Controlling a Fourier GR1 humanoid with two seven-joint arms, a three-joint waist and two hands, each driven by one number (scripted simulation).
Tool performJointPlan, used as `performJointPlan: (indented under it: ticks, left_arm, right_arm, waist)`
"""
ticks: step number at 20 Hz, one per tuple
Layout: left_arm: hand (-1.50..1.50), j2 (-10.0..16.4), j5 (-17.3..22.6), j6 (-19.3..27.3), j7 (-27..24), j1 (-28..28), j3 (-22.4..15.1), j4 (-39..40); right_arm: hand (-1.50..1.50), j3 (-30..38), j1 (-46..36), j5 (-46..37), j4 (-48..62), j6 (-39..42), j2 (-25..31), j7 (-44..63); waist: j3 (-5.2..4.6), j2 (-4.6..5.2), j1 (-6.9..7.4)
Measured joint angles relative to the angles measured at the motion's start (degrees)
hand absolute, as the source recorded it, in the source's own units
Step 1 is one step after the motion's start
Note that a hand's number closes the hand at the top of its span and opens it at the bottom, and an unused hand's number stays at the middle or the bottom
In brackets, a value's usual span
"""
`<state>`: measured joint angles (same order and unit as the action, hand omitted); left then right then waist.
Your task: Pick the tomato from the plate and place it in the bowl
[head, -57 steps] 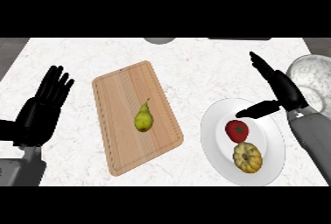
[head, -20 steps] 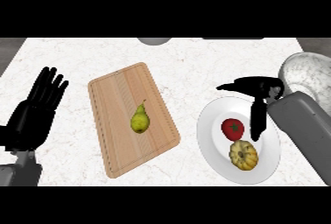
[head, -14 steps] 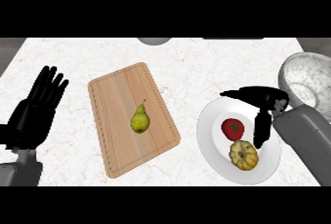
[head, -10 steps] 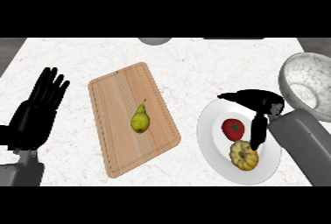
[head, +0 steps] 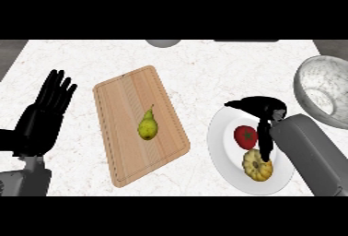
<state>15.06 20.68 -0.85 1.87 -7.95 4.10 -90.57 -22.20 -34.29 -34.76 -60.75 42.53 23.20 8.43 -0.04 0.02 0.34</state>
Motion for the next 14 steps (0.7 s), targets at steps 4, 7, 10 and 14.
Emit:
performJointPlan:
  ticks: [4, 7, 10, 14]
  left_arm:
    - [0.00, -0.81, -1.17, -0.31, -0.02, 0.34, 0.14, -0.43]
    - [0.00, -0.79, -1.20, -1.22, -0.38, -0.05, 1.05, 0.63]
    - [0.00, -0.49, -0.86, -1.74, 0.52, 1.26, 1.40, -1.33]
    - [0.00, -0.55, -0.88, -1.90, 0.97, 0.40, 2.09, -1.27]
  right_arm:
    - [-1.50, 0.78, 0.26, -3.31, 1.47, 0.27, -1.29, -1.29]
    - [1.50, 0.65, -0.41, -6.07, 3.66, -0.59, -2.78, -2.17]
    - [1.50, -1.49, -1.21, -9.18, 4.96, -2.18, -2.12, -6.88]
    - [1.50, -3.24, -1.96, -12.90, 6.02, -4.15, -1.57, -11.95]
  waist:
    - [-0.05, -0.07, -0.04]
    - [-0.22, -0.18, 0.06]
    - [-0.32, -0.31, 0.30]
    - [-0.38, -0.38, 0.24]
